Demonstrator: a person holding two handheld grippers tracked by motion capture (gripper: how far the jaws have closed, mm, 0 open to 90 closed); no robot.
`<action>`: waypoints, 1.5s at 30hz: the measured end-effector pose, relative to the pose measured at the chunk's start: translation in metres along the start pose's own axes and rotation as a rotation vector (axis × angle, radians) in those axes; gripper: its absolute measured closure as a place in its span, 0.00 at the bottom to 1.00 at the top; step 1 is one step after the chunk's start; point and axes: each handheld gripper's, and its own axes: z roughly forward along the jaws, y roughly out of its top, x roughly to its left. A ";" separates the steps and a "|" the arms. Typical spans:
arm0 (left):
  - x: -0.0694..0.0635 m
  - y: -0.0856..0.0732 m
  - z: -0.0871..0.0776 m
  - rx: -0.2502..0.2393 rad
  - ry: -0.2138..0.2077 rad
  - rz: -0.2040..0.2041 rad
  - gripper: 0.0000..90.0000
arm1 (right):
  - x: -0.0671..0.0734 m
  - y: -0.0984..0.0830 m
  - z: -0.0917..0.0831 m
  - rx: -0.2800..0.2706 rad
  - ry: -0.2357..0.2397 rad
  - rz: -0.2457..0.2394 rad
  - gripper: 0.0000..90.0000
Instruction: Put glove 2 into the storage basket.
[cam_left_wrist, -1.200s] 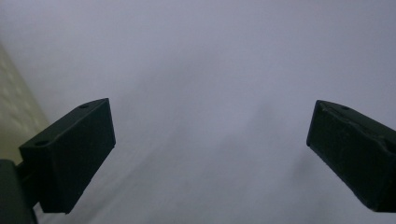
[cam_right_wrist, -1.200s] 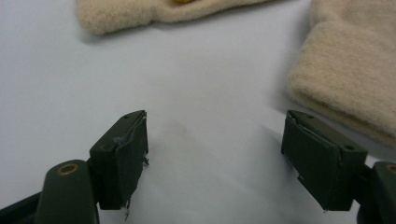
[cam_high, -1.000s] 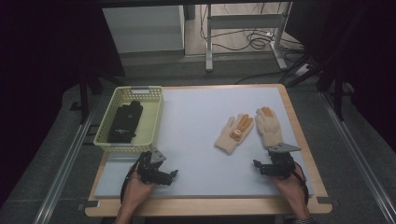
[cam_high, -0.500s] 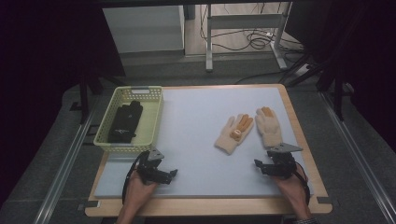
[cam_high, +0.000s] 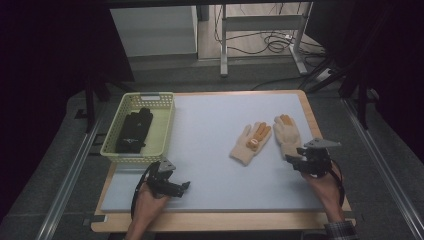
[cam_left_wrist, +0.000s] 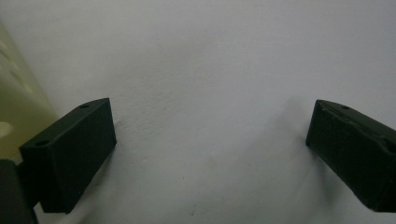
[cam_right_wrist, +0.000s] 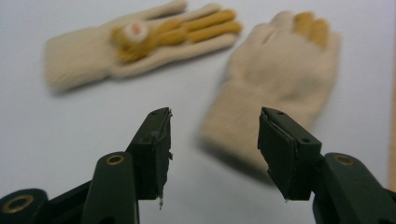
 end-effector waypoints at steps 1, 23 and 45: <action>0.000 0.000 0.000 -0.002 0.000 -0.002 0.02 | -0.005 0.003 0.004 -0.004 -0.008 -0.004 0.49; 0.000 0.000 0.000 -0.001 0.000 0.000 0.02 | -0.043 0.021 0.078 0.079 -0.060 0.083 0.67; 0.000 0.000 0.000 -0.005 0.001 -0.006 0.02 | 0.104 0.071 0.033 -0.064 0.231 -0.068 0.68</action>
